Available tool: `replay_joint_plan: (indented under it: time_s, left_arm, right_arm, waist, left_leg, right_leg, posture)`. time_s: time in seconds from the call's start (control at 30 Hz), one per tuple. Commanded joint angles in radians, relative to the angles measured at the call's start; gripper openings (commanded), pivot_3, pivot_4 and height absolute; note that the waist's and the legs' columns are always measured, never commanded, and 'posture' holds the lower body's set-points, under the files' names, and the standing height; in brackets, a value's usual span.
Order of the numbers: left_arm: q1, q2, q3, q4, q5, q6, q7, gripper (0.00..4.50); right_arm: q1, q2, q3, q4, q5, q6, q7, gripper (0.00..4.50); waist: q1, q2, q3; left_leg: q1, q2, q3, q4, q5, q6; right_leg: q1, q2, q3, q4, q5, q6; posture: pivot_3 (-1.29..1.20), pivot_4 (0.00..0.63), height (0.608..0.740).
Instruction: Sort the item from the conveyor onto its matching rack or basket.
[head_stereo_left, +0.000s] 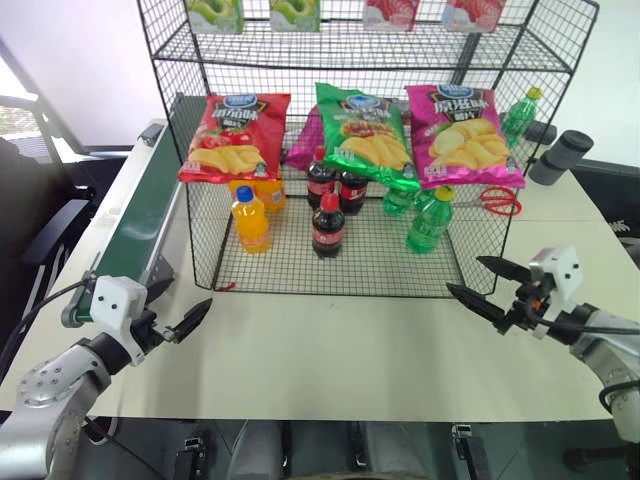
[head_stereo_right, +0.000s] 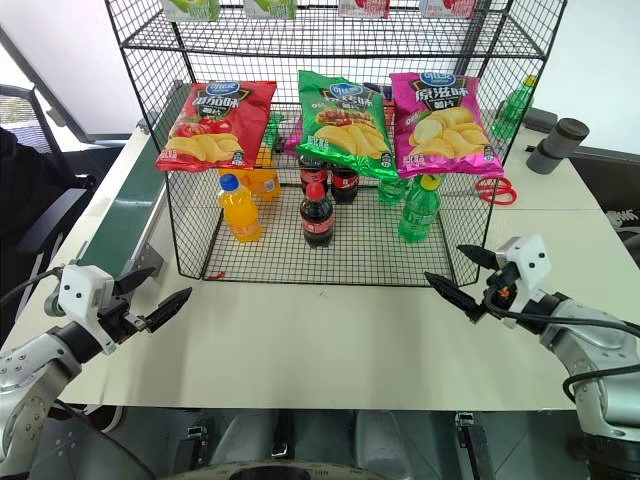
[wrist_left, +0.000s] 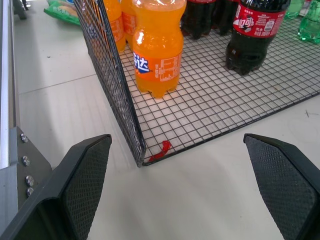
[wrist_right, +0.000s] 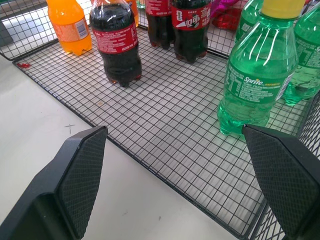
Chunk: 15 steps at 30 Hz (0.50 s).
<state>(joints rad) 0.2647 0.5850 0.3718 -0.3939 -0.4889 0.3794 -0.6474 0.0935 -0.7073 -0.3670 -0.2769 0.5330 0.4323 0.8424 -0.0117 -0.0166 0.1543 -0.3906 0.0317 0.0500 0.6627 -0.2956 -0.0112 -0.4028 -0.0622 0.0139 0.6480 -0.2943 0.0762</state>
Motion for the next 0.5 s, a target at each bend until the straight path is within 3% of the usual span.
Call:
replay_joint_plan:
  time_s: [0.03, 0.5]
  left_arm:
    - [-0.012, 0.002, 0.023, -0.017, -0.005, -0.025, -0.001, 4.50]
    - [-0.020, -0.017, 0.000, -0.028, 0.038, -0.118, -0.003, 4.50]
  right_arm:
    - [-0.013, -0.014, -0.007, -0.074, 0.011, 0.016, -0.024, 4.47]
    - [-0.078, -0.007, 0.040, -0.124, 0.013, 0.088, -0.079, 4.47]
  waist:
    - [0.000, 0.000, 0.000]
    - [0.000, 0.000, 0.000]
  left_leg:
    - [0.000, 0.000, 0.000, 0.000, 0.000, 0.000]
    - [0.000, 0.000, 0.000, 0.000, 0.000, 0.000]
  right_leg:
    - [0.000, 0.000, 0.000, 0.000, 0.000, 0.000]
    - [0.000, 0.000, 0.000, 0.000, 0.000, 0.000]
  posture:
    - [0.00, 0.150, 0.740]
    - [0.00, 0.150, 0.740]
